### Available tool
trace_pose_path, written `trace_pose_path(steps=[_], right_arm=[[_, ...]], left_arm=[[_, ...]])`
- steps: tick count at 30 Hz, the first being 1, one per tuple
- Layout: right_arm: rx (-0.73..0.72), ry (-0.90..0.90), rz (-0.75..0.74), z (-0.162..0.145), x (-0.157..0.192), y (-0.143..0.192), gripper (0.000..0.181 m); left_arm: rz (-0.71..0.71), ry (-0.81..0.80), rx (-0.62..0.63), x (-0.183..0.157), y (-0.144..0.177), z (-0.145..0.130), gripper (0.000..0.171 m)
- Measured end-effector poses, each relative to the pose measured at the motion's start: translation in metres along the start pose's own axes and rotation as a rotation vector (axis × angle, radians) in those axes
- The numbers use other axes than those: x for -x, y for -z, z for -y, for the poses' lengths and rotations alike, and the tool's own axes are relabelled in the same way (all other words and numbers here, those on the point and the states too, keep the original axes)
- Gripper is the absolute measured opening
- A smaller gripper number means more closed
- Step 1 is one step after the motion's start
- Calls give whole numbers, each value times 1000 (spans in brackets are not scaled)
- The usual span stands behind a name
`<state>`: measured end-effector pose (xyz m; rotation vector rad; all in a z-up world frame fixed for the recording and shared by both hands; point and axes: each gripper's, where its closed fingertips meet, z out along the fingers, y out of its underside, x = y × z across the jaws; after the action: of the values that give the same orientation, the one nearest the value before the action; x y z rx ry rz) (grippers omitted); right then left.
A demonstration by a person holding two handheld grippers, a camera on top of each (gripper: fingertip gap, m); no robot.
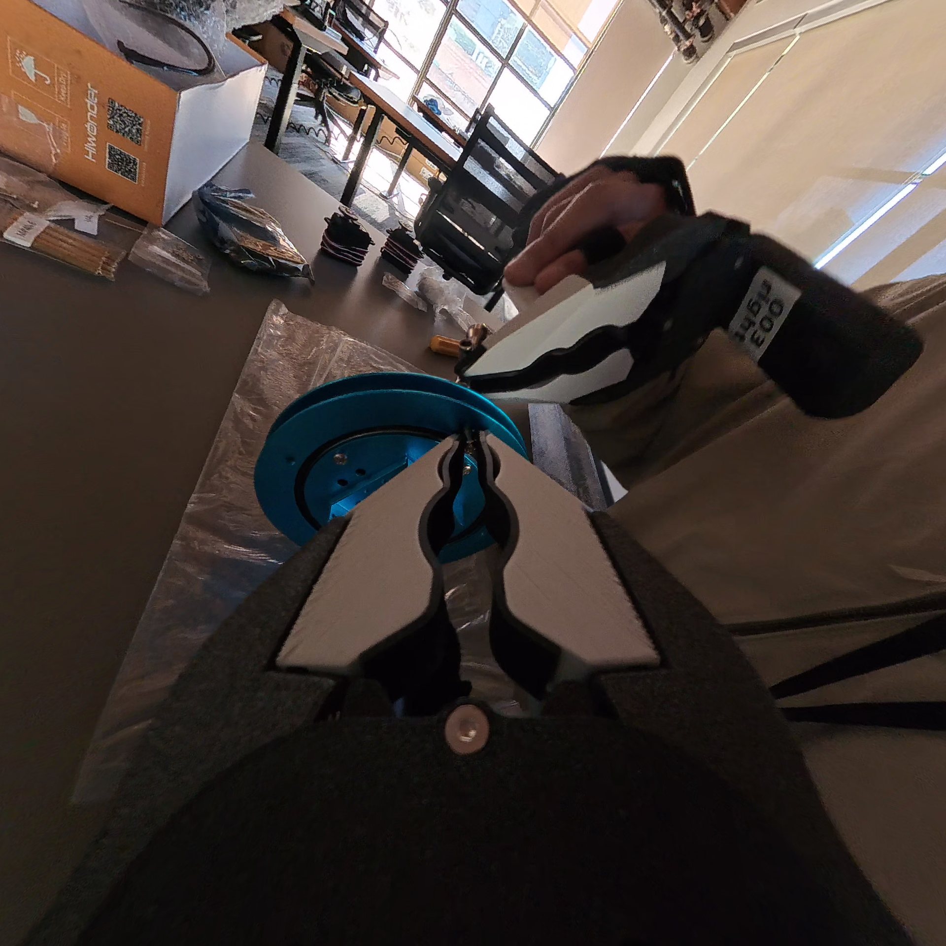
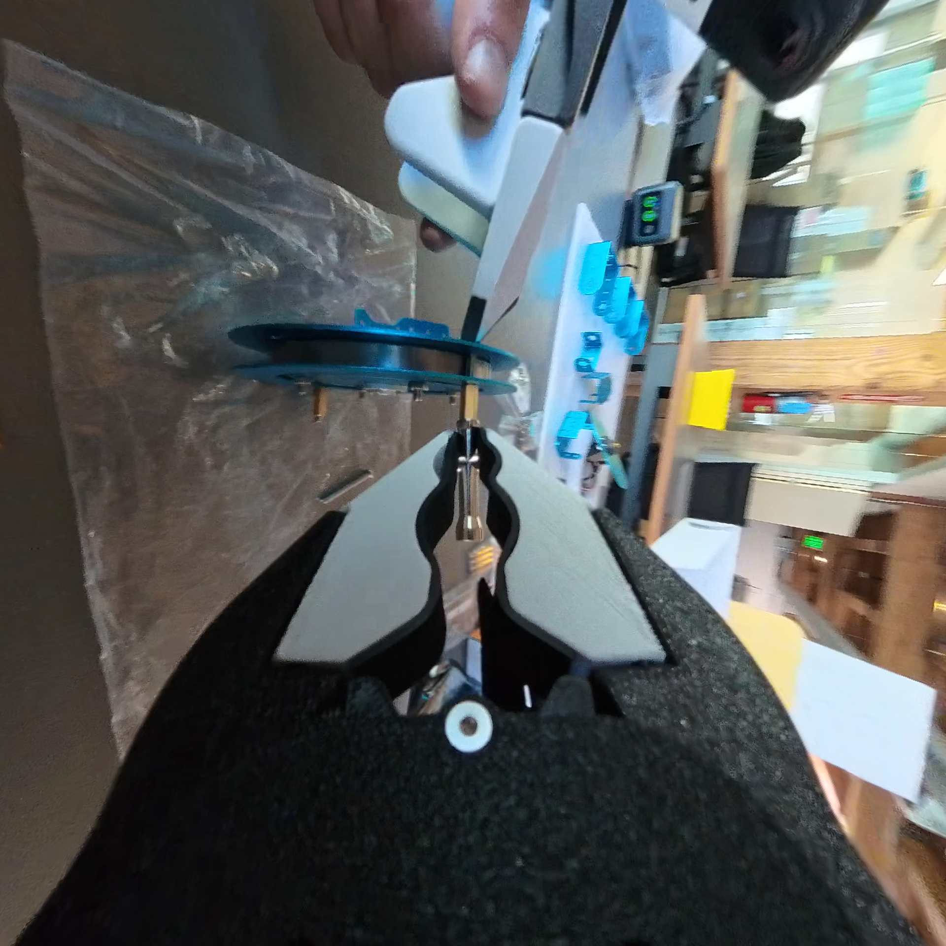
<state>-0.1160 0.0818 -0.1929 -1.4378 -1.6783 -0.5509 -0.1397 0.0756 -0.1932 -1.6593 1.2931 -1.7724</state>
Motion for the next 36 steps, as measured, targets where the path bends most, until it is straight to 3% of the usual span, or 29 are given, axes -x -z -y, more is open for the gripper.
trace_pose_path(steps=[3,6,9,14,17,24,28,36], right_arm=[[-44,-18,119,1,1,1,6],[-153,45,127,2,1,-2,6],[-227,82,35,3,-2,-5,6],[-228,228,-198,10,3,-10,6],[-194,165,-248,11,2,-12,6],[-182,-142,-116,-8,6,-3,6],[-206,-270,-25,6,6,5,6],[-377,-513,11,27,0,10,6]], left_arm=[[13,-33,10,-1,0,-1,3],[15,-26,5,0,2,0,3],[-7,26,-9,2,5,1,3],[-78,89,-8,-3,4,-2,2],[-62,78,-15,-2,3,-1,3],[16,0,-8,4,7,1,3],[25,-16,-3,3,3,1,3],[10,-4,-10,1,1,1,3]])
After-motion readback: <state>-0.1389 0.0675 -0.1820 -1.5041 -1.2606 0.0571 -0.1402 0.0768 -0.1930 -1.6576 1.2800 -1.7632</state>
